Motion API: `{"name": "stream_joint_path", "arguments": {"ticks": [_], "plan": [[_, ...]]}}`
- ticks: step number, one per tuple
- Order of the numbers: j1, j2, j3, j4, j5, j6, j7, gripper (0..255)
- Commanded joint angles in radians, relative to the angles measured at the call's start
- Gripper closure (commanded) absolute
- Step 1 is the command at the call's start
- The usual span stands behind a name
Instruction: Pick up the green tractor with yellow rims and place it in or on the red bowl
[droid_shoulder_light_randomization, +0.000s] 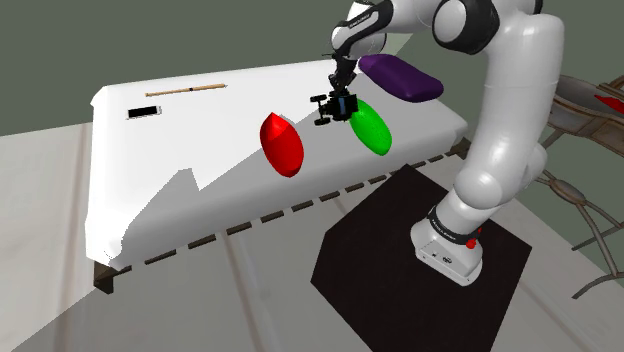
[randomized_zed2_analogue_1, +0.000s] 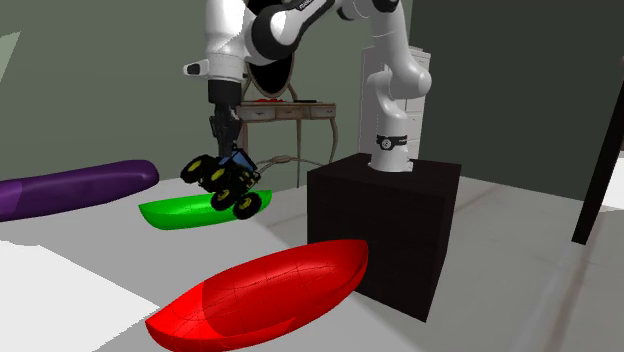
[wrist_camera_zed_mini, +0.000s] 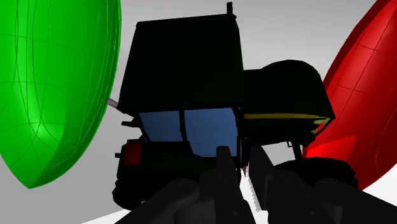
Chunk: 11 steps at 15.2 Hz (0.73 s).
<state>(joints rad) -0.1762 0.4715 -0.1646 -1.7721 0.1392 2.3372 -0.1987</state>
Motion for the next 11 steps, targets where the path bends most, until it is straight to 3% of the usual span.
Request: {"name": "stream_joint_path", "arguments": {"ticks": [1, 11], "plan": [[0.017, -0.008, 0.001, 0.014, -0.007, -0.018, 0.024, 255], [0.158, 0.089, 0.033, 0.237, -0.047, -0.138, 0.234, 255]]}}
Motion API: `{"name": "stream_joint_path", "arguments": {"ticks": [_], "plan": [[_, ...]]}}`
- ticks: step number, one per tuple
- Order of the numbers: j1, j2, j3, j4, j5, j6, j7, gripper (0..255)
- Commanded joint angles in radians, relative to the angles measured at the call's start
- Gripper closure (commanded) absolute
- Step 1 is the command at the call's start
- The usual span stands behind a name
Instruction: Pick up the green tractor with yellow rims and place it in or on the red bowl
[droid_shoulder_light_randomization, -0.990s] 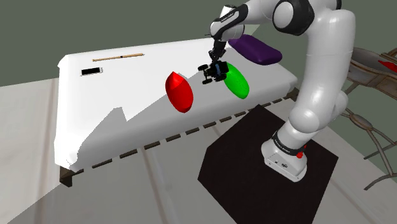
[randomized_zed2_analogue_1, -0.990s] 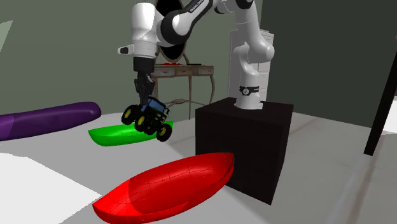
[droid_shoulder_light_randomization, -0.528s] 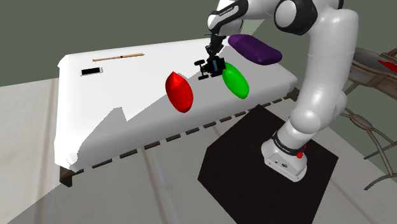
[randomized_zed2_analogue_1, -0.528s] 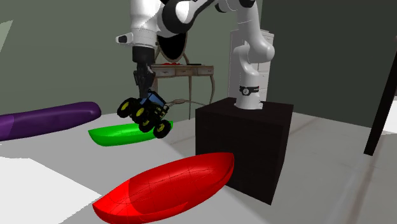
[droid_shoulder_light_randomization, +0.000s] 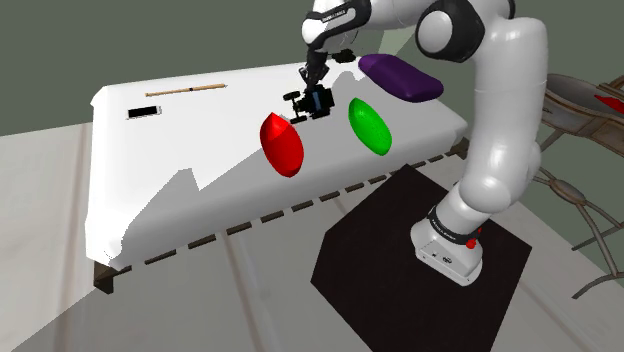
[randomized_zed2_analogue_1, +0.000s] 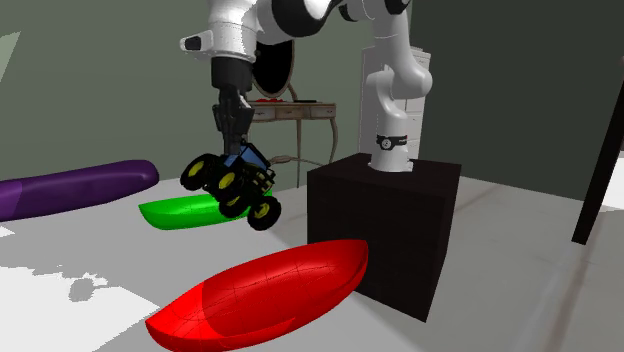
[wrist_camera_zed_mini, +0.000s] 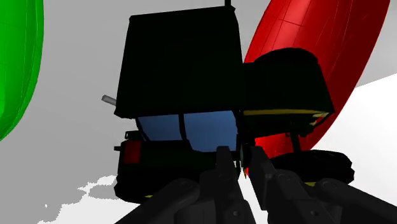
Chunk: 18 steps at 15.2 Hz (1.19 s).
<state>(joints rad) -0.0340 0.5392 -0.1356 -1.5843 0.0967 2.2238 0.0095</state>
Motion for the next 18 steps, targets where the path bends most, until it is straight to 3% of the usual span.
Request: {"name": "stream_joint_path", "arguments": {"ticks": [1, 11, 18], "plan": [[0.028, 0.036, 0.006, 0.080, -0.007, -0.041, 0.045, 255], [0.133, 0.260, 0.031, 0.518, -0.029, -0.253, 0.210, 255], [0.135, 0.283, 0.033, 0.462, -0.026, -0.175, 0.208, 255]]}}
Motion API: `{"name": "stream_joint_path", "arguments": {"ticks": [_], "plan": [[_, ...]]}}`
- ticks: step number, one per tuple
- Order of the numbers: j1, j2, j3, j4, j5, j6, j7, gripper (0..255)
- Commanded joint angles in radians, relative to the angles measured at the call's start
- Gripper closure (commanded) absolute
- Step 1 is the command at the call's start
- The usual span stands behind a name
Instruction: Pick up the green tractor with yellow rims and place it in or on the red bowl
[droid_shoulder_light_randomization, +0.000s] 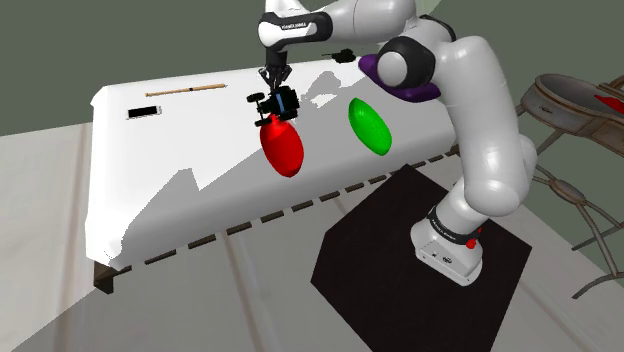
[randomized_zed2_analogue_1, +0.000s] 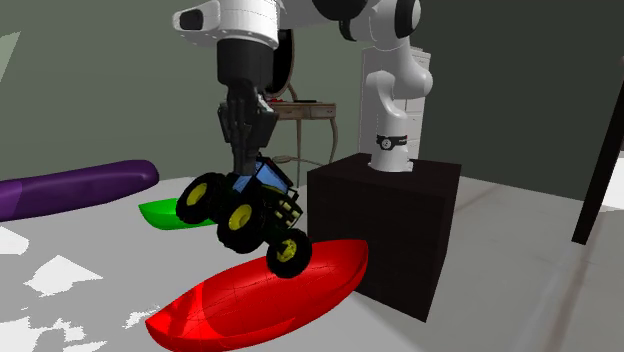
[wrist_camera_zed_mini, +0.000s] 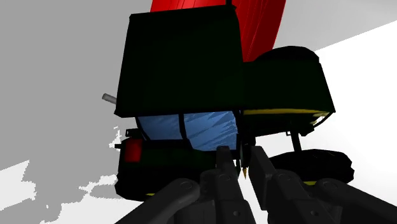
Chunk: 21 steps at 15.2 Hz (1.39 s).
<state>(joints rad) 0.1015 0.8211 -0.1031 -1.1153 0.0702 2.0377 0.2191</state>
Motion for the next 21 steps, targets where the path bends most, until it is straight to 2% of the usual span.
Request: {"name": "stream_joint_path", "arguments": {"ticks": [1, 16, 21], "plan": [[-0.001, 0.005, 0.000, -0.013, 0.001, 0.021, -0.001, 255], [-0.002, 0.096, 0.006, -0.060, 0.008, 0.159, -0.004, 255], [-0.002, 0.096, 0.006, -0.059, 0.008, 0.159, -0.004, 255]]}}
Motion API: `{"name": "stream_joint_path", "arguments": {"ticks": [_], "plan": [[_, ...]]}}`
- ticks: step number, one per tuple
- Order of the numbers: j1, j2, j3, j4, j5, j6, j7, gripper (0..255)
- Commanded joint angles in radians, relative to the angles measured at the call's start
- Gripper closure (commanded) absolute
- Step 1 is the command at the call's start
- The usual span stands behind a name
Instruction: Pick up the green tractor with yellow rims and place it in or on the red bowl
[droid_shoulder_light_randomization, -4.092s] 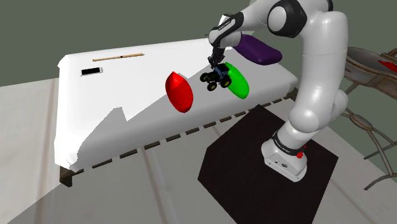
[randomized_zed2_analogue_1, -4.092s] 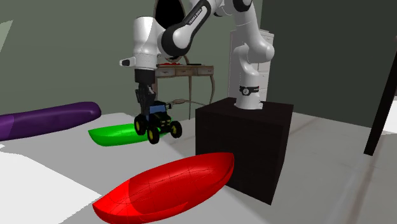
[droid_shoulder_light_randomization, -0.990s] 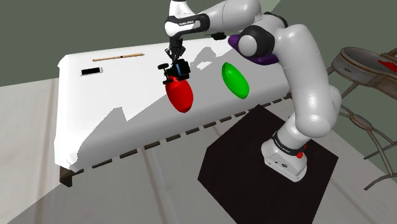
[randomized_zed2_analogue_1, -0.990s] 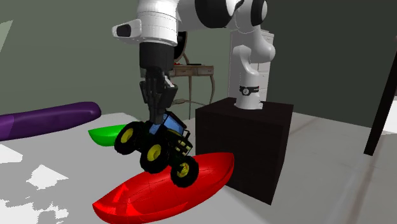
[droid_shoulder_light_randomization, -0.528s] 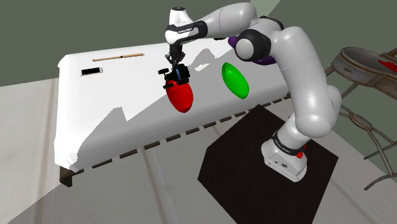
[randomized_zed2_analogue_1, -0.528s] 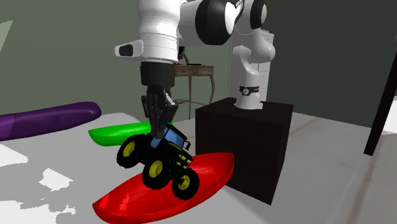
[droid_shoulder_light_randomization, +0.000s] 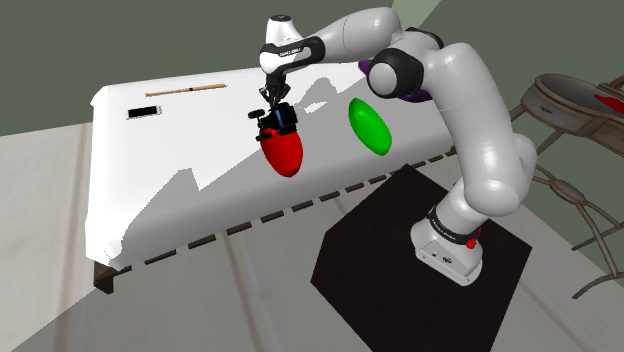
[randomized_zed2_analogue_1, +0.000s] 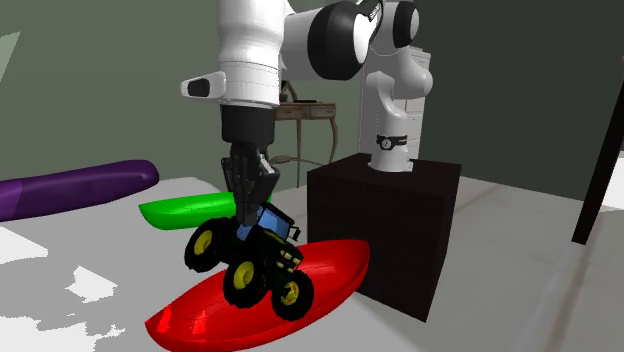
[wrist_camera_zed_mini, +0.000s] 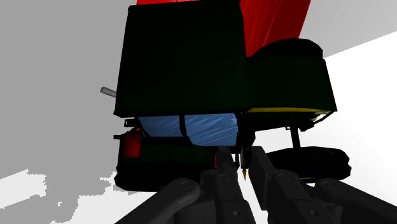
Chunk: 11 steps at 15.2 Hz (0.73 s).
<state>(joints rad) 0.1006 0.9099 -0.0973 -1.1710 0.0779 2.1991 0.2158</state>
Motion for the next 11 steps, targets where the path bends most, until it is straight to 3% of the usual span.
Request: {"name": "stream_joint_path", "arguments": {"ticks": [1, 2, 3, 8, 11], "plan": [[-0.001, 0.007, 0.000, -0.003, 0.000, -0.003, -0.001, 255], [-0.001, 0.007, 0.000, -0.003, 0.000, -0.003, -0.001, 255], [-0.001, 0.006, 0.000, -0.006, 0.000, -0.002, -0.001, 0], [-0.001, 0.007, 0.000, -0.003, 0.000, -0.003, -0.001, 0], [0.003, -0.063, -0.004, -0.024, -0.004, -0.052, 0.000, 0]]}}
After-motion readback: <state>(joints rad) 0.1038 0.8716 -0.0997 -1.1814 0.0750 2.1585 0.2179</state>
